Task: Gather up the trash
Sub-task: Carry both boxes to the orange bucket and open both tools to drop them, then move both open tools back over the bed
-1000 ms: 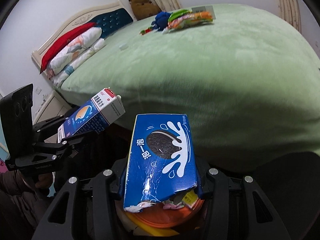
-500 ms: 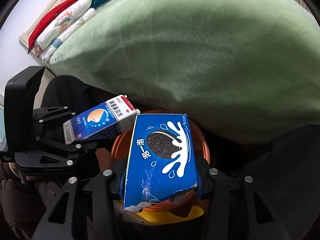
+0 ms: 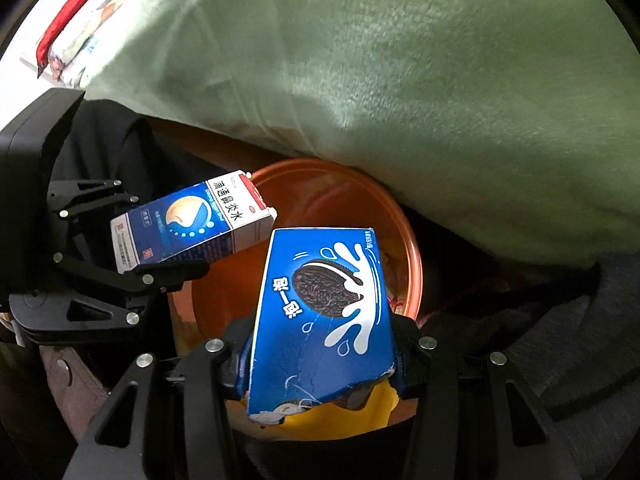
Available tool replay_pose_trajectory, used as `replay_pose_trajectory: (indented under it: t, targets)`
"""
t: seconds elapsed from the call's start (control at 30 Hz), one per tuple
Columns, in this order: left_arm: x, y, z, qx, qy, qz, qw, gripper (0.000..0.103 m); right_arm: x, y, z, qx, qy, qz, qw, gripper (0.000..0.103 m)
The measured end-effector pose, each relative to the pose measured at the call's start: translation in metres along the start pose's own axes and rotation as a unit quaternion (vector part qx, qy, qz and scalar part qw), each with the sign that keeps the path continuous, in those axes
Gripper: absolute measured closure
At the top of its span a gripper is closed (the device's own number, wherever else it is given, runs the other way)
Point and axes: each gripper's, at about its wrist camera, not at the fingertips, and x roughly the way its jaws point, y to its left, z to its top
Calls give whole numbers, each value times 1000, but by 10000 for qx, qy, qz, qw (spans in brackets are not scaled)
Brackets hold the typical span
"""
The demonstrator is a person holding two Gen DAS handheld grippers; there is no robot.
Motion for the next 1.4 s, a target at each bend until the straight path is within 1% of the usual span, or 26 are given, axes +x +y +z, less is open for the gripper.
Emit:
replay_pose_trajectory:
  t: [0.03,0.07,0.1,0.13,0.17,0.2,0.27,0.43,0.53,0.6,0.67,0.73,0.8,0.83,0.9,0.93,1.0,1.1,1.17,1.23,1.33,1.4]
  targets:
    - [2,1,1,-4,24,24,10000,50,4,0,2,0,65,-15,10000,51]
    - [4,2,3,-22,73,99,9999,47,7,-1,3,28,132,-40,9999,38]
    - [6,-6,2,-36,129,139,9998,42,8,0,5,43,130,-80,9999,30]
    - [9,-5,4,-81,204,179,9996,32,8,0,6,47,112,-99,9999,30]
    - [10,-4,5,-110,192,197,9996,30,8,0,7,53,114,-73,9999,30]
    - [10,-3,6,-129,186,190,9996,30,7,0,7,81,107,-39,9999,30]
    - [10,-2,7,-175,192,175,9995,26,3,-10,7,142,81,7,9999,30]
    - [5,0,10,-224,162,187,9994,26,-8,-12,2,150,-67,57,9998,29]
    - [4,1,7,-250,81,191,9995,26,-21,-6,0,133,-259,115,9995,29]
    - [1,2,5,-287,-24,179,9994,26,-34,-4,0,124,-457,199,9987,29]
    - [-11,10,1,-337,-258,158,9990,26,-50,1,0,77,-732,300,9968,29]
    - [-31,14,-1,-385,-623,186,9971,26,-72,4,3,-8,-1119,368,9930,28]
    - [-62,20,0,-450,-1135,217,9923,26,-96,6,5,-83,-1508,407,9877,25]
    - [-73,22,1,-480,-1319,230,9898,26,-107,7,7,-117,-1708,438,9843,25]
    - [-108,32,4,-581,-1898,353,9795,26,-128,8,10,-181,-2055,459,9774,23]
    - [-118,37,5,-612,-2082,415,9753,25,-137,9,12,-215,-2213,444,9739,23]
    - [-144,52,14,-728,-2551,692,9617,20,-151,9,17,-259,-2442,414,9685,21]
    - [-164,76,30,-1034,-2885,1048,9461,19,-162,5,26,-265,-2619,341,9641,20]
    - [-170,89,40,-1235,-3008,1109,9391,19,-165,1,30,-223,-2696,332,9621,20]
    - [-170,104,52,-1367,-3074,1128,9349,19,-167,-2,34,-176,-2760,333,9604,20]
    - [-168,124,70,-1557,-3064,1296,9301,19,-175,-5,43,-155,-2897,282,9566,20]
    - [-172,136,76,-1650,-3099,1272,9276,19,-183,-7,55,-188,-3011,238,9531,19]
